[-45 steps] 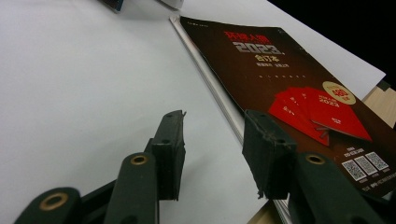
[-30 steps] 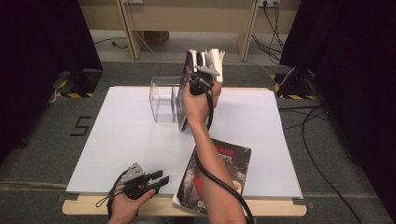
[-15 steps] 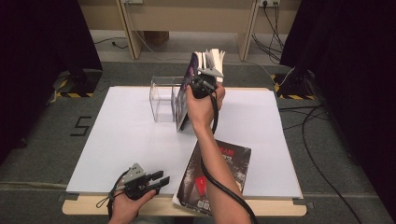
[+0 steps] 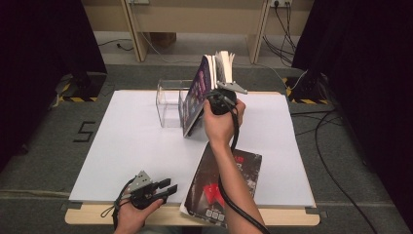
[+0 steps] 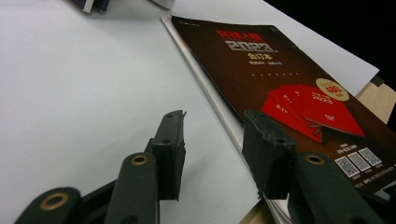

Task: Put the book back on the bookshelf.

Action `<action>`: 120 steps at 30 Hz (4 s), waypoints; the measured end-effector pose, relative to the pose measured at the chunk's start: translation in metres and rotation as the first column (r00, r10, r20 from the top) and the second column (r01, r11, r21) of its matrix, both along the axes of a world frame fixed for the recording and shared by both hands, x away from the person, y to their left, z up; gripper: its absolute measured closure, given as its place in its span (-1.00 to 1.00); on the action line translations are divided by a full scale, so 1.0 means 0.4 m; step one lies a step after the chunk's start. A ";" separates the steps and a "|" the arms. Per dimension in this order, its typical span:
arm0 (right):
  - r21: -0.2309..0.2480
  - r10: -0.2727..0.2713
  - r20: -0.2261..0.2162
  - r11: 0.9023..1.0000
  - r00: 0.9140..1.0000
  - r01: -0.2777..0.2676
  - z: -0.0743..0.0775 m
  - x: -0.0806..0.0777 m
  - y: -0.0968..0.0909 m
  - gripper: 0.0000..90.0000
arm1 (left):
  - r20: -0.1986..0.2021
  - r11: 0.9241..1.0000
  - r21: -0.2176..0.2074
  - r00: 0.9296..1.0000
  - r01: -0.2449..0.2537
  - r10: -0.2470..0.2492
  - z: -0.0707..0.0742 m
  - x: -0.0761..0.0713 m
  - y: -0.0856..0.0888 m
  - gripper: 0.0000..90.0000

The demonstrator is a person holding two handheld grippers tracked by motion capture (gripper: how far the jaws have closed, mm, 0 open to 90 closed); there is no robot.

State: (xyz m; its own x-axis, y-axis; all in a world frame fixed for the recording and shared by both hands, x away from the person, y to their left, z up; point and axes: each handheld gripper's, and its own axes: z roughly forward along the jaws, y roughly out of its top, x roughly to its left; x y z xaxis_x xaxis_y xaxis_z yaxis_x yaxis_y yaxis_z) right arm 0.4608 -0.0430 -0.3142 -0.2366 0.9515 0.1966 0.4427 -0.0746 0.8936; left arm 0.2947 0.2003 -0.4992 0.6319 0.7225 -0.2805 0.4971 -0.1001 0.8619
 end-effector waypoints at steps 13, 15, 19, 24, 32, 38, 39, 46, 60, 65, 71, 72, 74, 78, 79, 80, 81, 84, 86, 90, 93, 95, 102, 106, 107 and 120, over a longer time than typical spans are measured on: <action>0.043 0.002 -0.021 0.999 1.000 -0.001 -0.013 0.022 -0.015 0.69 | 0.002 1.000 0.001 1.000 0.001 -0.001 0.000 0.000 0.001 0.29; 0.040 0.000 -0.020 0.999 1.000 0.001 -0.013 0.024 -0.018 0.70 | 0.001 1.000 0.000 1.000 0.001 -0.001 0.000 0.000 0.000 0.29; 0.028 -0.012 -0.019 1.000 1.000 0.012 -0.014 0.028 -0.021 0.71 | 0.002 1.000 0.002 1.000 0.003 -0.003 0.000 -0.001 -0.001 0.29; 0.013 -0.003 -0.024 1.000 1.000 0.003 -0.015 0.022 -0.020 0.65 | -0.001 1.000 0.003 1.000 0.005 -0.005 -0.002 0.001 -0.002 0.29; 0.010 0.016 -0.015 1.000 1.000 -0.015 -0.016 0.008 -0.024 0.55 | -0.004 1.000 0.004 1.000 0.001 -0.001 -0.005 0.002 -0.003 0.27; 0.021 0.030 -0.017 0.999 0.999 -0.029 -0.019 -0.001 -0.028 0.52 | -0.007 1.000 0.007 1.000 0.005 -0.005 -0.008 0.001 -0.008 0.27; 0.023 0.032 -0.018 0.999 0.999 -0.032 -0.020 -0.003 -0.029 0.51 | -0.008 1.000 0.005 1.000 0.005 -0.005 -0.008 0.001 -0.008 0.27; 0.016 0.040 -0.027 0.999 0.999 -0.039 -0.029 -0.008 -0.039 0.48 | -0.009 1.000 0.010 1.000 0.004 -0.004 -0.010 0.003 -0.008 0.26; 0.065 0.059 -0.043 0.996 0.997 -0.056 -0.041 -0.005 -0.059 0.42 | -0.021 1.000 0.005 1.000 0.000 0.000 -0.012 0.011 -0.012 0.25; 0.077 0.062 -0.053 0.995 0.997 -0.058 -0.047 -0.004 -0.058 0.42 | -0.016 1.000 0.000 1.000 -0.010 0.010 -0.011 0.006 -0.008 0.22; 0.117 0.078 -0.057 0.991 0.995 -0.071 -0.051 0.001 -0.054 0.41 | -0.015 0.999 -0.008 0.999 -0.035 0.035 -0.011 0.000 0.012 0.21; 0.126 0.078 -0.055 0.989 0.995 -0.071 -0.052 0.004 -0.051 0.40 | -0.014 0.999 -0.011 0.999 -0.045 0.045 -0.010 -0.002 0.017 0.21; 0.133 0.080 -0.056 0.988 0.995 -0.072 -0.053 0.009 -0.047 0.38 | -0.015 0.999 -0.010 0.999 -0.048 0.048 -0.009 -0.004 0.020 0.21; 0.136 0.086 -0.054 0.988 0.995 -0.078 -0.054 0.011 -0.040 0.37 | -0.015 0.998 -0.014 0.998 -0.067 0.067 -0.008 -0.008 0.026 0.21; 0.140 0.090 -0.058 0.987 0.994 -0.081 -0.056 0.012 -0.038 0.37 | -0.015 0.998 -0.015 0.998 -0.068 0.068 -0.008 -0.007 0.025 0.21; 0.145 0.090 -0.054 0.986 0.994 -0.081 -0.060 0.016 -0.035 0.36 | -0.017 0.998 -0.014 0.998 -0.067 0.066 -0.009 -0.004 0.024 0.21; 0.145 0.090 -0.054 0.986 0.994 -0.081 -0.060 0.016 -0.035 0.36 | -0.017 0.998 -0.014 0.998 -0.067 0.066 -0.009 -0.004 0.024 0.21; 0.147 0.085 -0.067 0.986 0.994 -0.075 -0.064 0.028 -0.035 0.34 | -0.024 0.998 -0.014 0.998 -0.059 0.059 -0.013 0.005 0.019 0.21; 0.146 0.078 -0.060 0.987 0.995 -0.069 -0.060 0.038 -0.035 0.33 | -0.024 0.999 -0.012 0.998 -0.053 0.052 -0.014 0.008 0.017 0.21; 0.146 0.063 -0.060 0.988 0.996 -0.053 -0.052 0.059 -0.028 0.33 | -0.026 0.998 -0.016 0.998 -0.053 0.053 -0.013 0.008 0.021 0.22; 0.128 0.047 -0.067 0.991 0.997 -0.038 -0.047 0.070 -0.012 0.34 | -0.021 0.998 -0.019 0.998 -0.053 0.052 -0.010 0.006 0.023 0.22; 0.128 0.036 -0.074 0.991 0.997 -0.027 -0.046 0.078 -0.009 0.37 | -0.019 0.998 -0.021 0.999 -0.051 0.050 -0.008 0.004 0.025 0.22; 0.112 0.012 -0.083 0.994 0.996 -0.002 -0.047 0.098 -0.003 0.39 | -0.010 0.999 -0.024 1.000 -0.029 0.029 -0.002 0.007 0.016 0.22; 0.094 -0.006 -0.080 0.995 0.997 0.014 -0.041 0.110 0.003 0.43 | -0.006 1.000 -0.024 1.000 -0.014 0.014 0.000 0.009 0.011 0.22; 0.094 -0.006 -0.080 0.995 0.997 0.014 -0.041 0.110 0.003 0.43 | -0.006 1.000 -0.024 1.000 -0.014 0.014 0.000 0.009 0.011 0.22; 0.040 -0.041 -0.086 0.998 0.995 0.045 -0.031 0.110 0.014 0.57 | -0.011 0.999 -0.023 0.999 -0.041 0.041 -0.003 -0.003 0.028 0.22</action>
